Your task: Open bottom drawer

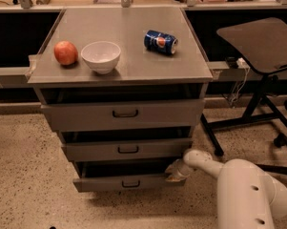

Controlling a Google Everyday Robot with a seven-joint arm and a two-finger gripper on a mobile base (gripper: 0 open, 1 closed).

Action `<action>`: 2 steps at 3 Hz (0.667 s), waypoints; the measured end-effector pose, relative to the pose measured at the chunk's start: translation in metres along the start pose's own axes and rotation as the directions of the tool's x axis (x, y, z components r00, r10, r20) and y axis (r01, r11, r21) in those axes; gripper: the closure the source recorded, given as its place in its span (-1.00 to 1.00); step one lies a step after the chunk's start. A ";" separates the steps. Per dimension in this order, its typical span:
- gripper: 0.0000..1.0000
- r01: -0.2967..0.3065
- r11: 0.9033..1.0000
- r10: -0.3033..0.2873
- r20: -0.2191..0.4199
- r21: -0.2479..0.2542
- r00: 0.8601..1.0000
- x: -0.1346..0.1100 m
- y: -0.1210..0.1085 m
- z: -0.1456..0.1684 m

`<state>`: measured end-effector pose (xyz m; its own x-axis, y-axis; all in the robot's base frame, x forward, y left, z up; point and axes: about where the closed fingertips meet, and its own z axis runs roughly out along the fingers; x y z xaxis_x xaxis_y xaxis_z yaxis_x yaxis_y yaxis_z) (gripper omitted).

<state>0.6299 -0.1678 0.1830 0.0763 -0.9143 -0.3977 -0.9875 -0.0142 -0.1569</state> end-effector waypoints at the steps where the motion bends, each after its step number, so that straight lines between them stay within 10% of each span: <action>1: -0.01 0.015 0.998 -0.017 -0.037 -0.068 0.999 -0.005 0.034 -0.001; 2: -0.46 0.015 0.998 -0.017 -0.037 -0.068 0.999 -0.008 0.033 -0.005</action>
Offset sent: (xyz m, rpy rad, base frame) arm -0.1315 0.0303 -0.0191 -0.0947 0.2167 0.1338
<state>0.5961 -0.1635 0.1856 0.0883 -0.9284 -0.3610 -0.9934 -0.0553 -0.1006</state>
